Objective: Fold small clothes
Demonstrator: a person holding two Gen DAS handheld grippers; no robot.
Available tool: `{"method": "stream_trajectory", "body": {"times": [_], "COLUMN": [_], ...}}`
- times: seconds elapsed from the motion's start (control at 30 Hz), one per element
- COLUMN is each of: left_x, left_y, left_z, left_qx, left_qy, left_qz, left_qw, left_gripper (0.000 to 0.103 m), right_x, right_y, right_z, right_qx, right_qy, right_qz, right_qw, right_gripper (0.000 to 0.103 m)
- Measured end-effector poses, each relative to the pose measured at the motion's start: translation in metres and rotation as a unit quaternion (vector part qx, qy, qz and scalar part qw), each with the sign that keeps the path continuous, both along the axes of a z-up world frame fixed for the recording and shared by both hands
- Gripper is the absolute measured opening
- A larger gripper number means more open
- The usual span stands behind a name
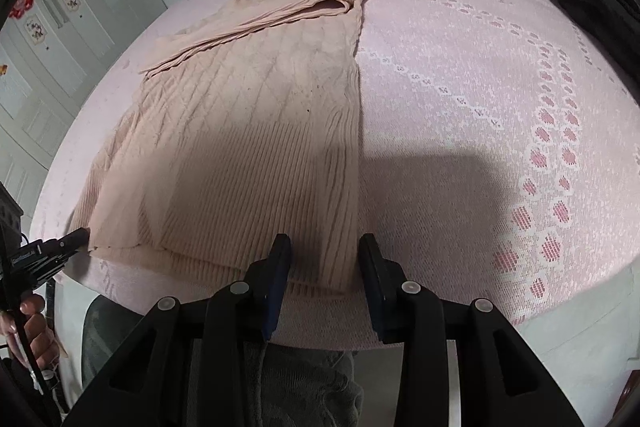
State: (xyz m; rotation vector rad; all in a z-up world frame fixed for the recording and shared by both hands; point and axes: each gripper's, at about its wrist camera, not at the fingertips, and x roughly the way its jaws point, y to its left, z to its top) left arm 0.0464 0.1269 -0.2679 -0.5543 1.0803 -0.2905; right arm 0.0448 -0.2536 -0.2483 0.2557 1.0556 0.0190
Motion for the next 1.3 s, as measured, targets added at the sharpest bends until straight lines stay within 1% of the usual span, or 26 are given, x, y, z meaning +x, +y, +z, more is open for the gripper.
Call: {"method": "stream_trajectory", "body": {"times": [0.07, 0.1, 0.13, 0.2, 0.23, 0.33, 0.47, 0.57, 0.63, 0.93, 1.07, 1.3], "left_x": [0.000, 0.000, -0.001, -0.001, -0.001, -0.002, -0.003, -0.003, -0.004, -0.007, -0.010, -0.014], "left_y": [0.000, 0.001, 0.002, 0.004, 0.005, 0.008, 0.012, 0.013, 0.012, 0.016, 0.017, 0.019], "left_z": [0.001, 0.001, 0.001, 0.002, 0.003, 0.009, 0.019, 0.027, 0.032, 0.057, 0.069, 0.083], "left_qx": [0.001, 0.000, -0.002, -0.007, -0.008, -0.013, -0.026, -0.028, -0.026, -0.042, -0.051, -0.056], "left_qy": [-0.003, -0.003, -0.004, -0.007, -0.009, -0.019, -0.035, -0.044, -0.050, -0.077, -0.092, -0.105], "left_qz": [0.003, 0.004, 0.006, 0.012, 0.015, 0.016, 0.015, 0.016, 0.017, 0.023, 0.026, 0.025], "left_qw": [1.0000, 1.0000, 1.0000, 0.9999, 0.9998, 0.9996, 0.9989, 0.9985, 0.9983, 0.9959, 0.9941, 0.9926], "left_gripper": [0.008, 0.007, 0.007, 0.007, 0.007, 0.006, 0.006, 0.006, 0.006, 0.005, 0.005, 0.005], "right_x": [-0.001, -0.002, -0.002, -0.003, -0.003, -0.006, -0.012, -0.016, -0.016, -0.018, -0.019, -0.027], "right_y": [-0.001, -0.001, -0.002, -0.008, -0.009, -0.016, -0.020, -0.022, -0.025, -0.028, -0.028, -0.031], "right_z": [0.000, 0.000, 0.000, 0.000, 0.000, 0.002, 0.012, 0.023, 0.031, 0.068, 0.080, 0.096], "right_qx": [0.000, -0.002, -0.001, 0.027, 0.035, 0.059, 0.068, 0.078, 0.080, 0.095, 0.096, 0.106], "right_qy": [-0.001, -0.001, 0.000, 0.004, 0.004, -0.002, -0.022, -0.039, -0.050, -0.097, -0.108, -0.128], "right_qz": [-0.001, -0.004, -0.007, -0.011, -0.015, -0.027, -0.038, -0.044, -0.047, -0.047, -0.047, -0.046], "right_qw": [1.000, 1.000, 1.000, 1.000, 0.999, 0.998, 0.997, 0.995, 0.994, 0.990, 0.988, 0.985], "right_gripper": [0.034, 0.031, 0.020, 0.007, 0.006, 0.005, 0.005, 0.004, 0.004, 0.004, 0.004, 0.004]}}
